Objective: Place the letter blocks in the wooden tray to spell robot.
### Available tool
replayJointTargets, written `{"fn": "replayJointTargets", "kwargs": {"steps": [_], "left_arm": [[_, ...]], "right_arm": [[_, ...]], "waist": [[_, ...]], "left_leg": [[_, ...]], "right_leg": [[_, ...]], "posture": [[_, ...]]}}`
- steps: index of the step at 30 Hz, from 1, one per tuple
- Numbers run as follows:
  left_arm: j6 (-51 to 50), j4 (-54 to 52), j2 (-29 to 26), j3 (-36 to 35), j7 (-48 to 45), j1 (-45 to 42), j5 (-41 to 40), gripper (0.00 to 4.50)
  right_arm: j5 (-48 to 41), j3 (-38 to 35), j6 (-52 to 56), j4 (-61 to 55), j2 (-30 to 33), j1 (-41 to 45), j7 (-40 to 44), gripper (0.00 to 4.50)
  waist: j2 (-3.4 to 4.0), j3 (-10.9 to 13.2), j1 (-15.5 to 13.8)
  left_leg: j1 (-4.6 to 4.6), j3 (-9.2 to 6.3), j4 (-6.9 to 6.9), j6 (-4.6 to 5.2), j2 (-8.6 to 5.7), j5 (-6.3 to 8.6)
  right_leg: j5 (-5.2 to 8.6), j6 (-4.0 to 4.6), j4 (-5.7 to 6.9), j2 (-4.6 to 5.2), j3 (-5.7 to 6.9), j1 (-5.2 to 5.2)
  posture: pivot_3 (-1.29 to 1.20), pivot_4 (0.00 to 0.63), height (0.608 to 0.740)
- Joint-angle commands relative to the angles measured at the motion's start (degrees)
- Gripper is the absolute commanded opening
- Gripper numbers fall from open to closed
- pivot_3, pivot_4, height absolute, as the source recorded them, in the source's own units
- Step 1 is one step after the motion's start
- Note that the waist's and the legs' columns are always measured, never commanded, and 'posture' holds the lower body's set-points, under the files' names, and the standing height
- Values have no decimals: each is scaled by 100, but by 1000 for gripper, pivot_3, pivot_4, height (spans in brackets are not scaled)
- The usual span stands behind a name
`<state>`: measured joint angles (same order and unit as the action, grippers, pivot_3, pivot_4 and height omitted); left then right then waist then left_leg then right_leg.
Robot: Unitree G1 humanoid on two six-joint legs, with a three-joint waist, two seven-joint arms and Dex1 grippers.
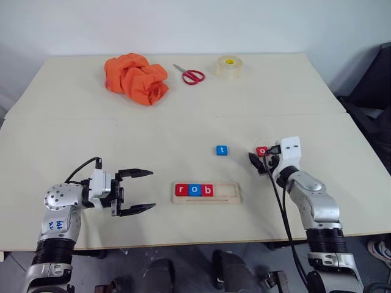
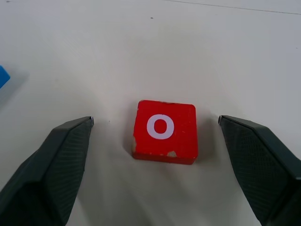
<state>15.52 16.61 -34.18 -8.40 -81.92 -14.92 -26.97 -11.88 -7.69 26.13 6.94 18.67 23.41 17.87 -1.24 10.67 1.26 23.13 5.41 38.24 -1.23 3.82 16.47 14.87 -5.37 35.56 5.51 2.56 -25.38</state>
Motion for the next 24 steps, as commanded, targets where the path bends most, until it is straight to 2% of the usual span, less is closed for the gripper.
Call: {"fn": "replayJointTargets", "kwargs": {"steps": [1,6,7,10,13,17,24], "left_arm": [[11,-118,-10,-67,23,32,-108,4500],[15,-89,2,-52,-14,19,-115,4500],[14,-80,1,-46,-33,14,-118,4500],[6,-66,-9,-39,-96,23,-135,4500],[-28,-22,-39,-32,-218,33,-165,4500],[-76,48,-51,-14,-429,6,-203,4500],[-48,339,-36,22,-583,-201,-174,4500]], "right_arm": [[68,22,-122,93,-163,26,-182,3500],[85,-19,-167,-67,-297,-40,-356,1699],[84,-26,-183,-296,-348,-128,-426,1481],[27,-70,-199,-1105,-502,-431,-604,1470],[-63,-13,426,-2176,-527,-881,-699,1470],[-269,62,1569,-4145,-422,-2003,-812,1470],[-488,-170,2463,-5048,-482,-2819,-920,1470]], "waist": [[0,0,32],[0,0,48],[0,0,46],[1,0,39],[1,1,35],[1,0,15],[-2,-2,38]], "left_leg": [[0,0,0,0,0,0],[0,-1,-2,0,1,0],[0,-1,-2,0,1,0],[0,-2,-7,-1,1,0],[3,-1,-7,-1,0,0],[5,-8,-12,-2,0,1],[0,-8,-6,2,1,-1]], "right_leg": [[0,0,0,0,0,0],[0,0,0,0,0,0],[0,0,0,0,0,0],[1,1,-2,0,0,-1],[1,1,-2,1,0,-2],[3,4,-4,2,3,-2],[1,3,-8,0,2,1]], "posture": [[0,150,740],[0,150,740],[0,150,740],[0,150,740],[0,150,740],[0,150,740],[0,150,740]]}}
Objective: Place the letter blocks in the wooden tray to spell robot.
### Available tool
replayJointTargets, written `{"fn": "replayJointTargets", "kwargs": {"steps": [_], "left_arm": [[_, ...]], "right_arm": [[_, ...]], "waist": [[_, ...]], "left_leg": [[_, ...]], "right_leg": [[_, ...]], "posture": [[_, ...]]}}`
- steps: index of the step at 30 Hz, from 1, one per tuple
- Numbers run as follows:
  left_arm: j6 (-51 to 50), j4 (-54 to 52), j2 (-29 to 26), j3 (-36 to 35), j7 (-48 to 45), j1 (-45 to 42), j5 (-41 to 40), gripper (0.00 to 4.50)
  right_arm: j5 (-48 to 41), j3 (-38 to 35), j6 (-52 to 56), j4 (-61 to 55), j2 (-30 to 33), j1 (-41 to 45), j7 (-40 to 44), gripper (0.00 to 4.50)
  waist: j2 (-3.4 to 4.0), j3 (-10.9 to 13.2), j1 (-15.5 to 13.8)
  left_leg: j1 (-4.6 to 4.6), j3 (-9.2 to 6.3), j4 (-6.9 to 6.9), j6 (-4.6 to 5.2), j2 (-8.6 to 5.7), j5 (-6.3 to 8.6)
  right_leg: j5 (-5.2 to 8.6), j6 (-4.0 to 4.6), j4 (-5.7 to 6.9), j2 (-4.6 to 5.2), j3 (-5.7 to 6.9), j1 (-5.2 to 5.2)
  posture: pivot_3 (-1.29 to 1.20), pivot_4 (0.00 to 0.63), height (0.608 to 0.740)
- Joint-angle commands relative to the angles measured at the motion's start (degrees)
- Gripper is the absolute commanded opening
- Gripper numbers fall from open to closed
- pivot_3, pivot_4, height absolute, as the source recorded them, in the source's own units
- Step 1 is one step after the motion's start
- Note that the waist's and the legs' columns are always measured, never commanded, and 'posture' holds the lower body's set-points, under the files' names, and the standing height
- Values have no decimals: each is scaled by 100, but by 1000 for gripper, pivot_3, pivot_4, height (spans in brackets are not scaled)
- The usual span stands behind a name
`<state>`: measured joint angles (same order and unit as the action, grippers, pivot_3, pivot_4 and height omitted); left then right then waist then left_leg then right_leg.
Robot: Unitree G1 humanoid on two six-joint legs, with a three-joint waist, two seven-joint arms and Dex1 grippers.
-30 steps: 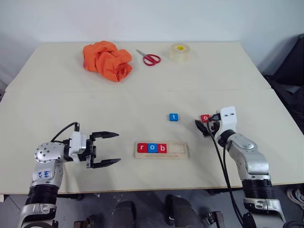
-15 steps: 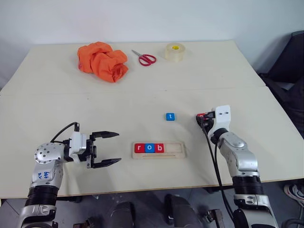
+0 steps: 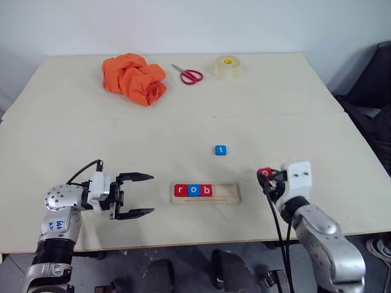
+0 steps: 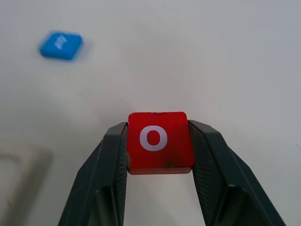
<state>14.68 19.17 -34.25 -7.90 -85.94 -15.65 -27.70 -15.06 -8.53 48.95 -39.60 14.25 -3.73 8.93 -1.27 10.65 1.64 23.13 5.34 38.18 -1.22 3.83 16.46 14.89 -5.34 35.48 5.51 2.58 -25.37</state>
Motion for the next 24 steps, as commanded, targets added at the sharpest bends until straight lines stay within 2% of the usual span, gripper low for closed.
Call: {"fn": "replayJointTargets", "kwargs": {"steps": [1,2,6,10,11,17,21,24], "left_arm": [[38,108,-27,-21,-189,-159,-100,4500],[41,122,-25,-16,-198,-176,-102,4500],[72,194,-18,12,-221,-242,-86,4500],[79,203,-13,23,-201,-273,-81,4500],[86,202,-12,20,-197,-269,-80,4500],[130,170,43,22,-149,-223,-80,4500],[160,95,127,19,-72,-151,-81,4500],[186,34,178,23,-45,-81,-68,4500]], "right_arm": [[-196,-74,216,-397,-60,-116,-26,1470],[-229,-67,233,-382,-90,-103,-25,1470],[-299,-40,226,-245,-132,-28,15,2844],[-364,-98,161,-295,102,17,241,4303],[-417,-122,159,-330,223,28,374,4472],[-622,30,-133,-220,1708,248,1748,4472],[-557,234,-747,457,2973,577,3032,4472],[-453,458,-1194,1106,3598,900,3752,4472]], "waist": [[0,0,-3],[0,0,-3],[0,0,-5],[-1,-1,-9],[-1,-1,-9],[-1,-1,-13],[-6,-3,-8],[-10,-2,-10]], "left_leg": [[-2,-2,-1,1,1,-1],[-4,-4,-2,2,1,-2],[-2,-3,-2,2,0,-2],[1,-3,-2,2,-1,-2],[2,-3,-2,2,-1,-2],[1,-3,-1,2,-3,-2],[0,-5,-3,3,-4,-2],[0,-5,-3,3,-3,-2]], "right_leg": [[1,1,2,-2,0,0],[3,5,5,-3,1,0],[3,5,4,-2,1,0],[3,5,1,-1,1,-1],[3,5,0,-1,1,0],[2,4,-2,0,1,0],[2,3,-5,-1,2,2],[1,1,-9,-2,3,4]], "posture": [[0,150,740],[0,150,740],[0,150,740],[0,150,740],[0,150,740],[0,150,740],[0,150,740],[0,150,740]]}}
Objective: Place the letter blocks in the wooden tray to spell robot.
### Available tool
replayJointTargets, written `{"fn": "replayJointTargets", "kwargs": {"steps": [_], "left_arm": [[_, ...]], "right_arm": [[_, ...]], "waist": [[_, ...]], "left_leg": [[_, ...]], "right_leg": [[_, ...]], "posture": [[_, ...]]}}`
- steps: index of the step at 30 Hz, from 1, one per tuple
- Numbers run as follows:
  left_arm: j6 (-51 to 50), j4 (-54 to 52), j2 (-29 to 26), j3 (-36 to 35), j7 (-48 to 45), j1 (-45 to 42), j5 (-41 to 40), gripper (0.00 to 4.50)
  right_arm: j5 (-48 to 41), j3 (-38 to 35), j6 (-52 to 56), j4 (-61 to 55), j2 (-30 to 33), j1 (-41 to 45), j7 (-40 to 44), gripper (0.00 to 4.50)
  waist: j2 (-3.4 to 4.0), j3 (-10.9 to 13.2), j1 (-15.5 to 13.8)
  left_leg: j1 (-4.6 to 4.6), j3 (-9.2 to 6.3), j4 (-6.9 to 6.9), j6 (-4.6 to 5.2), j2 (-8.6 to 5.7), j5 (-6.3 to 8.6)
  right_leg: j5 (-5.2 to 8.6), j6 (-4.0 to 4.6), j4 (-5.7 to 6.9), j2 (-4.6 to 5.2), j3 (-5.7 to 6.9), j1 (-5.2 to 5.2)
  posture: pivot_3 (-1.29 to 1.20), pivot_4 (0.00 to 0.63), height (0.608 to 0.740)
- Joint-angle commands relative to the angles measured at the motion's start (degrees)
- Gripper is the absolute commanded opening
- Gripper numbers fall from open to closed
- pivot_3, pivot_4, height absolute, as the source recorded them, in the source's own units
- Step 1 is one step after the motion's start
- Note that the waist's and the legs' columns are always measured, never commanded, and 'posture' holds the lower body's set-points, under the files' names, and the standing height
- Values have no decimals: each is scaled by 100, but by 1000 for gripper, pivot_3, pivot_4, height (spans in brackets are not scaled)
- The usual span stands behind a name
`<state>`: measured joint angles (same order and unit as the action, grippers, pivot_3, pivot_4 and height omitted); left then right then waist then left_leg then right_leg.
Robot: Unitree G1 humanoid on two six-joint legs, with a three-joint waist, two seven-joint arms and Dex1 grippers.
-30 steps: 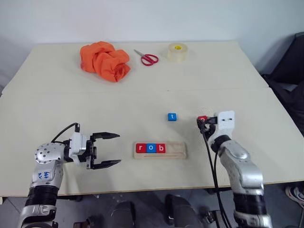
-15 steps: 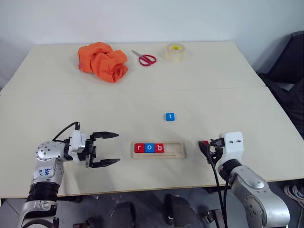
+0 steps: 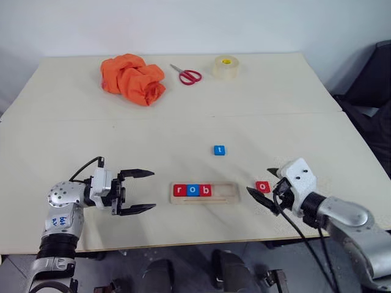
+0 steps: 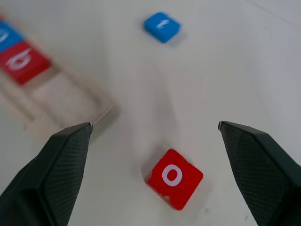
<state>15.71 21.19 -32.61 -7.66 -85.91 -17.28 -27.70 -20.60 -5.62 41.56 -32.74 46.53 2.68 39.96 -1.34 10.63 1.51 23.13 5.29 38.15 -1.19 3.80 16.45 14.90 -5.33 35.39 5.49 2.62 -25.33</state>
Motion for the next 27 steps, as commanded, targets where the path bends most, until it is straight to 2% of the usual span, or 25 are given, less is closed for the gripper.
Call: {"fn": "replayJointTargets", "kwargs": {"steps": [1,5,10,14,20,23,27], "left_arm": [[91,-193,36,-5,-26,109,-70,4500],[156,-300,108,-37,82,237,-72,4500],[178,-516,147,-72,233,456,-82,4500],[176,-760,152,-126,432,705,-95,4500],[172,-940,127,-142,571,912,-115,4500],[179,-954,143,-114,631,902,-94,4500],[192,-916,129,-97,634,859,-101,4500]], "right_arm": [[196,310,-676,750,561,474,942,4472],[524,945,-1305,1925,1057,1182,1951,4472],[916,1432,-1703,2759,1057,1623,2411,4472],[1033,1623,-1858,3205,902,1907,2621,3607],[1047,1570,-1938,3183,795,2074,2684,1480],[1121,1558,-1833,2960,814,2250,2641,1449],[912,1604,-853,2342,854,2597,2707,1449]], "waist": [[-2,1,9],[-2,1,5],[-2,0,-12],[-3,0,-8],[-3,0,-3],[-2,0,-3],[-1,1,-2]], "left_leg": [[0,0,0,0,1,0],[-1,5,3,0,1,0],[2,5,3,0,0,0],[1,8,11,-1,0,1],[-3,7,13,-2,1,0],[-3,7,13,-3,1,0],[-2,7,11,-4,1,0]], "right_leg": [[0,0,0,-1,0,0],[-1,-2,0,0,-2,0],[-2,-3,0,2,-2,-2],[-4,-6,1,5,-3,-1],[-5,-6,6,6,-3,1],[-6,-5,7,6,-3,0],[-5,-3,9,6,-3,-4]], "posture": [[0,150,740],[0,150,740],[0,150,740],[0,150,740],[0,150,740],[0,150,740],[0,150,740]]}}
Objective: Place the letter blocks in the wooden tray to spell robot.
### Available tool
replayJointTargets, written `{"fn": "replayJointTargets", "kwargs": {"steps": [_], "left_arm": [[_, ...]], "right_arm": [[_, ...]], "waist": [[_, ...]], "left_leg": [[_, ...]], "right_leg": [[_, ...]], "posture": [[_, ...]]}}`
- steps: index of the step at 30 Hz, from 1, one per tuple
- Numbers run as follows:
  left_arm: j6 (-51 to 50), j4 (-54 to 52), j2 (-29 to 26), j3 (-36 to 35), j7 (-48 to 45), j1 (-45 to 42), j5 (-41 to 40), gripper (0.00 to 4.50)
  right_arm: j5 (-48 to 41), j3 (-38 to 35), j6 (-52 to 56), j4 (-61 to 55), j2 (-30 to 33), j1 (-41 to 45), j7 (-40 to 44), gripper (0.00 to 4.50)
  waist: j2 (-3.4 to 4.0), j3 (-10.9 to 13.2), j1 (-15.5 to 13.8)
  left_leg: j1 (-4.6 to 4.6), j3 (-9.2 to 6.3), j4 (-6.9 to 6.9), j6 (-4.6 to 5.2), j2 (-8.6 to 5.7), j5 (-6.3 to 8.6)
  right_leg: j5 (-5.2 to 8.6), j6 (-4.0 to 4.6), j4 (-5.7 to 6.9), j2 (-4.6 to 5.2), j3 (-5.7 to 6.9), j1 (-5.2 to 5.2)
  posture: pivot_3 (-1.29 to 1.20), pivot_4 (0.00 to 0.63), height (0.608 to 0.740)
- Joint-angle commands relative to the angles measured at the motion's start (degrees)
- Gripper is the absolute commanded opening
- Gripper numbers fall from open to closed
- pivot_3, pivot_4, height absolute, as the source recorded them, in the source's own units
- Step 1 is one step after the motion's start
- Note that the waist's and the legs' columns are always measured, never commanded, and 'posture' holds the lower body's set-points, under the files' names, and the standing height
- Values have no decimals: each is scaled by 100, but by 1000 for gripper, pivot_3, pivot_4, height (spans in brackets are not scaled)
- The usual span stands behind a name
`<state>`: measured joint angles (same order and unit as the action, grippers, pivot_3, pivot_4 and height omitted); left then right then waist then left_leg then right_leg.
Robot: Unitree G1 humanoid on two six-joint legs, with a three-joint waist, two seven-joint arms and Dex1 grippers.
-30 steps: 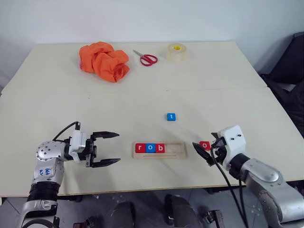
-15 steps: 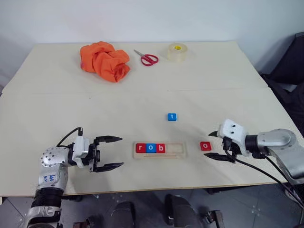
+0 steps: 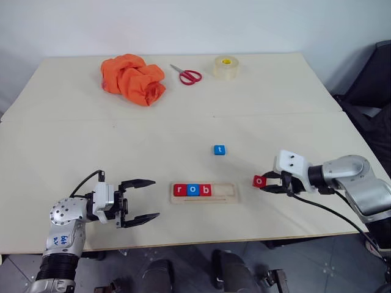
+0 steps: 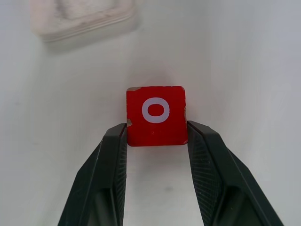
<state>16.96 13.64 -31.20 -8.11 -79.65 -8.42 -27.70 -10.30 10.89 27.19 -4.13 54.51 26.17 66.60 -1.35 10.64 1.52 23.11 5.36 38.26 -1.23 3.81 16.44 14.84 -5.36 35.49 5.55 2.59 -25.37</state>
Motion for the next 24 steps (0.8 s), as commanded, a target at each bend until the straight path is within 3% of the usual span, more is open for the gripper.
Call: {"fn": "replayJointTargets", "kwargs": {"steps": [1,10,24], "left_arm": [[77,-139,-17,-50,-6,-44,-99,4500],[107,-87,-49,-52,-46,-102,-99,4500],[127,-376,-51,-127,139,169,-108,4500]], "right_arm": [[-159,85,886,-781,46,389,98,1449],[-140,960,2257,-1441,-532,1266,-58,1449],[115,1797,2117,-1218,-952,1777,47,1449]], "waist": [[1,0,-3],[1,1,-4],[2,1,3]], "left_leg": [[0,-1,-1,0,1,0],[4,-2,0,-2,0,2],[8,-1,-2,-2,0,3]], "right_leg": [[1,1,0,0,0,0],[3,5,1,4,1,-4],[3,6,1,5,2,-7]], "posture": [[0,150,740],[0,150,740],[0,150,740]]}}
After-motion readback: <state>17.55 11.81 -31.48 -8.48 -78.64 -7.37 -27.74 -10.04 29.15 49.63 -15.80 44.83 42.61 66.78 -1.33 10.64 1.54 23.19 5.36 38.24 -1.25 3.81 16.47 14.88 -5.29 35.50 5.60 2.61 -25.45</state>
